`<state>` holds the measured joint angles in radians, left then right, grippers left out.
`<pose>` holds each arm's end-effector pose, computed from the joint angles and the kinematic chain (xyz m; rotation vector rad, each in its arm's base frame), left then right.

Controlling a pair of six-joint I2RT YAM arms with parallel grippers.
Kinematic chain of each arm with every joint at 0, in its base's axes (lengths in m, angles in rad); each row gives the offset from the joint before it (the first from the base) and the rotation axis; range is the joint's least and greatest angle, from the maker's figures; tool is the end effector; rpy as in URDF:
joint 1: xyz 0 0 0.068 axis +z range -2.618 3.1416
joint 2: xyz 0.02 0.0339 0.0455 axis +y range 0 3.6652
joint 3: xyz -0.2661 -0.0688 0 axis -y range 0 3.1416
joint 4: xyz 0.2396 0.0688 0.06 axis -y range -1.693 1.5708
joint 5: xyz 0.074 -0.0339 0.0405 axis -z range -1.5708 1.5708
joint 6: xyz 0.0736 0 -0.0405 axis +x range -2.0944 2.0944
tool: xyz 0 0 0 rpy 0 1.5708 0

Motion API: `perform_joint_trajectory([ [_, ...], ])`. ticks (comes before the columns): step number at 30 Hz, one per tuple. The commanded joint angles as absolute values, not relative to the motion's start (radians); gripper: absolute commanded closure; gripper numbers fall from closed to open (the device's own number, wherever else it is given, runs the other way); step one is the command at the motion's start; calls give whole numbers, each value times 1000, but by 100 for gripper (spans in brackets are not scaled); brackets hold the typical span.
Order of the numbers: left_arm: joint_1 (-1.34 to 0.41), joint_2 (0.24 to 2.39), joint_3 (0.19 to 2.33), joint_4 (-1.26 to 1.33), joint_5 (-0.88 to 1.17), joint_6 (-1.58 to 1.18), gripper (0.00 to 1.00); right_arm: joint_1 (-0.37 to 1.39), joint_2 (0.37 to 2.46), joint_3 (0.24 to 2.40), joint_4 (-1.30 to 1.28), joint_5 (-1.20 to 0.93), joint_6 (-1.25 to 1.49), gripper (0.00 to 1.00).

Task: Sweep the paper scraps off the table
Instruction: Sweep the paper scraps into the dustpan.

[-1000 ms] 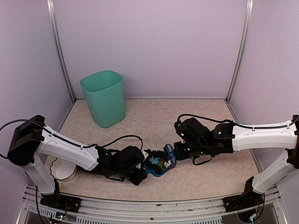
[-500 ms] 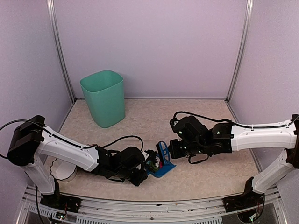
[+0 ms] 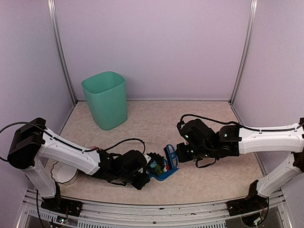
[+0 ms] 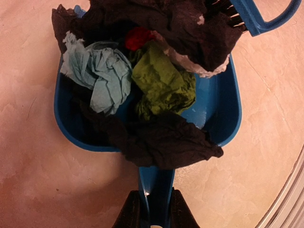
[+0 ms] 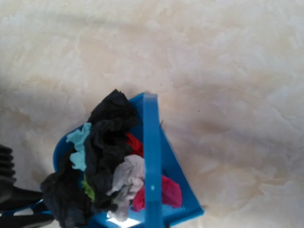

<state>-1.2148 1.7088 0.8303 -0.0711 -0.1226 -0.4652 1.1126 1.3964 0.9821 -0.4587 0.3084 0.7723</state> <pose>0.1274 -0.3168 0.1114 0.9012 2.4303 -0.5133 0.1571 0.2681 0.2236 -0.2779 2.4344 0.4964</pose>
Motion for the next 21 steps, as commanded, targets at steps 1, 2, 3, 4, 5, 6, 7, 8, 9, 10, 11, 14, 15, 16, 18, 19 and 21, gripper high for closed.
perform_joint_trajectory([
  [1, -1218, 1719, 811, -77, -131, -472, 100, 1126, 1344, 953, -470, 314, 787, 100],
  [2, -1216, 1720, 810, -72, -132, -474, 100, 1126, 1337, 950, -469, 312, 786, 100],
  [3, -1216, 1720, 810, -70, -133, -475, 100, 1126, 1330, 947, -469, 313, 786, 100],
  [4, -1216, 1721, 808, -67, -135, -477, 100, 1126, 1324, 942, -469, 313, 787, 100],
  [5, -1215, 1720, 807, -64, -136, -480, 100, 1126, 1319, 940, -467, 314, 786, 100],
  [6, -1215, 1718, 805, -58, -135, -482, 100, 1126, 1316, 938, -465, 312, 785, 100],
  [7, -1214, 1718, 804, -53, -135, -482, 100, 1126, 1314, 935, -462, 309, 785, 100],
  [8, -1214, 1717, 803, -47, -133, -483, 100, 1126, 1310, 932, -455, 307, 784, 100],
  [9, -1215, 1716, 800, -44, -131, -484, 100, 1126, 1307, 925, -441, 301, 784, 100],
  [10, -1214, 1716, 802, -43, -130, -485, 100, 1127, 1301, 917, -423, 295, 783, 100],
  [11, -1215, 1716, 801, -43, -130, -485, 100, 1126, 1297, 908, -402, 282, 783, 100],
  [14, -1214, 1710, 800, -42, -134, -488, 100, 1126, 1307, 901, -378, 259, 784, 100],
  [15, -1215, 1706, 797, -40, -135, -488, 100, 1126, 1313, 901, -388, 263, 790, 100],
  [16, -1214, 1704, 795, -40, -136, -488, 100, 1126, 1317, 900, -397, 268, 794, 100],
  [18, -1213, 1697, 790, -40, -139, -491, 100, 1126, 1314, 896, -407, 270, 796, 100],
  [19, -1213, 1692, 785, -39, -143, -492, 100, 1126, 1310, 890, -410, 270, 799, 100],
  [21, -1209, 1684, 776, -34, -144, -495, 100, 1126, 1298, 881, -422, 271, 803, 100],
])
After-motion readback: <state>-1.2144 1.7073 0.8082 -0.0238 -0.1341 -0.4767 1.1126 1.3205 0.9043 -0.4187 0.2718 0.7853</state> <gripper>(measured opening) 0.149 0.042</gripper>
